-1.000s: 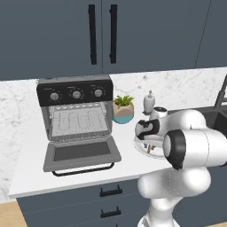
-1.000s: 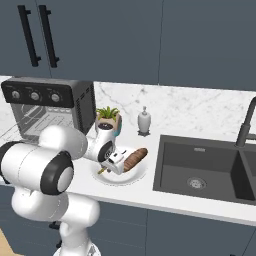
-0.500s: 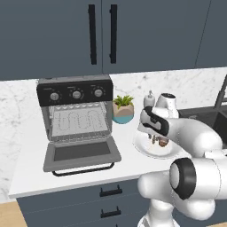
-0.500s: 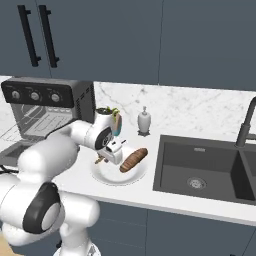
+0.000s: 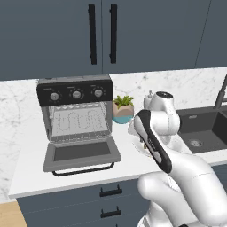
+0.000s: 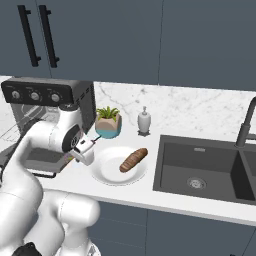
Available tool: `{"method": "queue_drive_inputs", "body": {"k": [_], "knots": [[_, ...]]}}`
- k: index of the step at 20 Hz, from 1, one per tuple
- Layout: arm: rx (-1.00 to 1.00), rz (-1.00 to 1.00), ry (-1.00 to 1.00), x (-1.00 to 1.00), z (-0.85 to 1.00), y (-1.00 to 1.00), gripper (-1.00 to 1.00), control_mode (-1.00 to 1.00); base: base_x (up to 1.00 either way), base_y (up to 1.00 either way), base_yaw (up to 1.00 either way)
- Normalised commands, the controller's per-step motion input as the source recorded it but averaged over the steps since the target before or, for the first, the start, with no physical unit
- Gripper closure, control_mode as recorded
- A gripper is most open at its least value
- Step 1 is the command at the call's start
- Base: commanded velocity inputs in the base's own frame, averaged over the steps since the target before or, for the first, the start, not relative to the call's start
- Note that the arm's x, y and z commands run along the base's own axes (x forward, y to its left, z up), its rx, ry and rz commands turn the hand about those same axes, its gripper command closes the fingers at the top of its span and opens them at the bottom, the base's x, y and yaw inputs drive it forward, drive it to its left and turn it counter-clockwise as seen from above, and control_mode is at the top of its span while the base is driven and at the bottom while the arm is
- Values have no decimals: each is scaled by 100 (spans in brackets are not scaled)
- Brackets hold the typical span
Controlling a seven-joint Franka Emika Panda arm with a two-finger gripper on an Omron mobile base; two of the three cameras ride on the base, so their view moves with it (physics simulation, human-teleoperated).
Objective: Pick up the kebab skewer and baguette bread, and place them inside the toaster oven. Close the toaster oven door and start by setting the timer.
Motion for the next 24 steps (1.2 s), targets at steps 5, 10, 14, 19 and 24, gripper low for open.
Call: {"method": "queue_drive_inputs", "body": {"k": [5, 10, 14, 19, 24], "knots": [[-4, 6, 0, -7, 57, 100, 100, -100, 0, 0, 0], [-5, 13, 0, 16, 26, 100, 100, -100, 0, 0, 0], [-1, 20, 3, 49, 16, 100, 100, -100, 0, 0, 0], [0, 18, 4, 51, 22, 87, 100, -100, 0, 0, 0], [0, 7, 4, 22, -8, 74, 100, -100, 0, 0, 0]]}}
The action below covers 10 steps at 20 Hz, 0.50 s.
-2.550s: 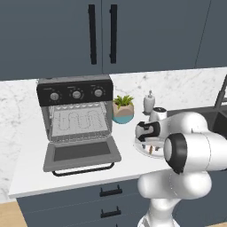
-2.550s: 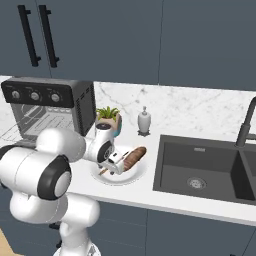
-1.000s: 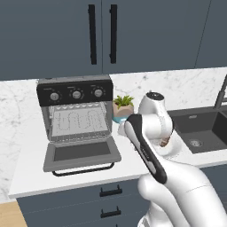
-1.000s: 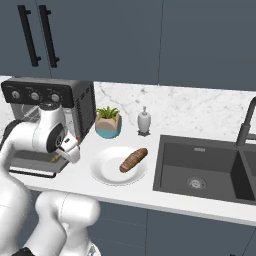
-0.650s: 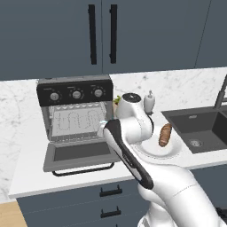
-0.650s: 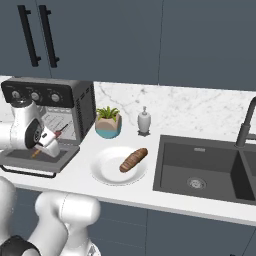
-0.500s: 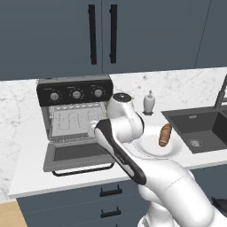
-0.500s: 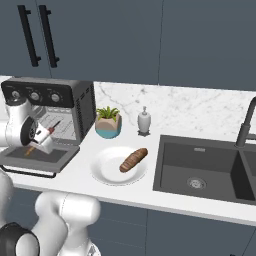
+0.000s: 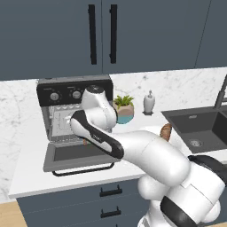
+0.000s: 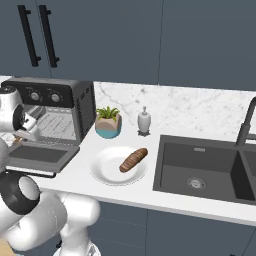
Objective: Pick up the kebab skewer and baguette bread, and place them inside the toaster oven. Close the toaster oven door and start by setting the timer.
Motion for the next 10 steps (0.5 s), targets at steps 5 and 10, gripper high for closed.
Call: {"method": "queue_drive_inputs", "body": {"k": [5, 10], "knots": [[0, 0, 0, 19, -26, 33, 100, -100, 0, 0, 0], [0, 0, 1, 40, -20, 14, 100, -100, 0, 0, 0]]}}
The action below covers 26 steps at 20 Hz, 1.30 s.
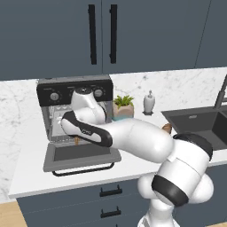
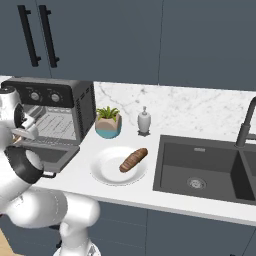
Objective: Pick up the kebab skewer and baguette bread, and place them inside the toaster oven. Close the toaster oven door and start by setting the timer.
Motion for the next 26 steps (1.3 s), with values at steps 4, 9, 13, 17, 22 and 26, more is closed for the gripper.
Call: {"method": "queue_drive_inputs", "body": {"k": [4, 9, 13, 17, 22, 26], "knots": [[0, 0, 0, 39, -25, 24, 100, -100, 0, 0, 0], [0, 0, 0, 45, -2, 27, 100, -100, 0, 0, 0], [0, 0, 0, 37, -1, 11, 100, -100, 0, 0, 0], [0, 0, 0, 21, -3, 15, 100, -100, 0, 0, 0], [0, 0, 0, 0, -15, 13, 100, -100, 0, 0, 0], [0, 0, 0, 0, -16, 3, -100, -100, 0, 0, 0]]}}
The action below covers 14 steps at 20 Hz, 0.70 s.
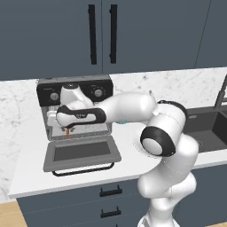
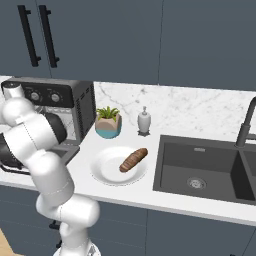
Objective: Pick up the kebab skewer and baguette bread, and place them inside the toaster oven. Close the toaster oven door and start by setting the timer.
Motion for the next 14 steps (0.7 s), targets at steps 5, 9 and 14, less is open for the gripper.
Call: {"method": "queue_drive_inputs", "body": {"k": [5, 9, 14], "knots": [[0, 0, 0, -8, -10, -3, -100, -100, 0, 0, 0], [0, 0, -1, -32, -1, -10, -100, -100, 0, 0, 0], [0, 0, 0, -30, 23, -38, -100, -100, 0, 0, 0]]}}
